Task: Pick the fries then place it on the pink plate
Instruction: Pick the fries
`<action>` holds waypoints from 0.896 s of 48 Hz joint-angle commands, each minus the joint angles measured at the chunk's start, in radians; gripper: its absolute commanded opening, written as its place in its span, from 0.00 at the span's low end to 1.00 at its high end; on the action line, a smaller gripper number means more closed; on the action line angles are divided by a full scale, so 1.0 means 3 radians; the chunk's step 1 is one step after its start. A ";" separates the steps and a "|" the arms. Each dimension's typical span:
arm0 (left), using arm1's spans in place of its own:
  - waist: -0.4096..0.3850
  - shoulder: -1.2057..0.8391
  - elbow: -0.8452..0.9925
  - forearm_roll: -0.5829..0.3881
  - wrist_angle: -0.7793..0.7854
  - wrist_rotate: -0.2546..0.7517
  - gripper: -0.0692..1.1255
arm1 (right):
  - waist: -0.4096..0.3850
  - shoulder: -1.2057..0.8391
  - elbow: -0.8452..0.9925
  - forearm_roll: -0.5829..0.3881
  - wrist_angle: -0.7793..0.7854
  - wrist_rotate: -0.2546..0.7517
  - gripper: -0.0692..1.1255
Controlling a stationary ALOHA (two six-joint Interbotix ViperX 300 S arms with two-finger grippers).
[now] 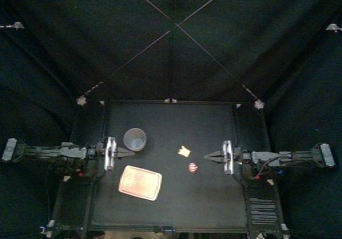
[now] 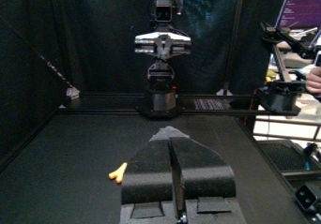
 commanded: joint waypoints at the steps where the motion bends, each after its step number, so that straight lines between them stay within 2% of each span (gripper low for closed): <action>1: 0.0051 0.0046 -0.0148 0.0005 -0.0010 0.0010 0.06 | -0.0102 0.0102 -0.0077 0.0066 -0.0010 0.0041 0.03; 10: 0.0123 0.0102 -0.0194 0.0000 0.0143 0.0005 0.07 | -0.0424 0.0506 -0.0179 0.0399 0.0015 0.0133 0.07; 16: 0.0174 0.0164 -0.0210 -0.0005 0.0184 0.0005 0.07 | -0.0629 0.0900 -0.0276 0.0409 0.0153 0.0123 0.08; 19: 0.0179 0.0184 -0.0215 -0.0005 0.0184 0.0005 0.07 | -0.0680 0.1064 -0.0332 0.0358 0.0225 0.0107 0.12; 22: 0.0179 0.0189 -0.0220 -0.0005 0.0189 0.0005 0.07 | -0.0716 0.1217 -0.0389 0.0256 0.0266 0.0107 0.20; 25: 0.0179 0.0184 -0.0220 -0.0005 0.0189 0.0005 0.07 | -0.0736 0.1345 -0.0430 0.0123 0.0266 0.0107 0.33; 29: 0.0174 0.0184 -0.0215 -0.0005 0.0189 0.0005 0.07 | -0.0741 0.1483 -0.0481 -0.0041 0.0251 0.0118 0.54; 30: 0.0174 0.0189 -0.0220 -0.0005 0.0189 0.0005 0.07 | -0.0747 0.1529 -0.0501 -0.0077 0.0235 0.0143 0.63; 36: 0.0179 0.0189 -0.0215 -0.0005 0.0194 0.0000 0.07 | -0.0772 0.1677 -0.0578 0.0046 0.0153 0.0143 0.93; 39: 0.0174 0.0189 -0.0215 -0.0005 0.0189 0.0000 0.07 | -0.0798 0.1754 -0.0614 0.0148 0.0102 0.0138 0.98; 43: 0.0174 0.0189 -0.0210 -0.0005 0.0194 0.0000 0.07 | -0.0854 0.1887 -0.0644 0.0205 0.0041 0.0123 0.95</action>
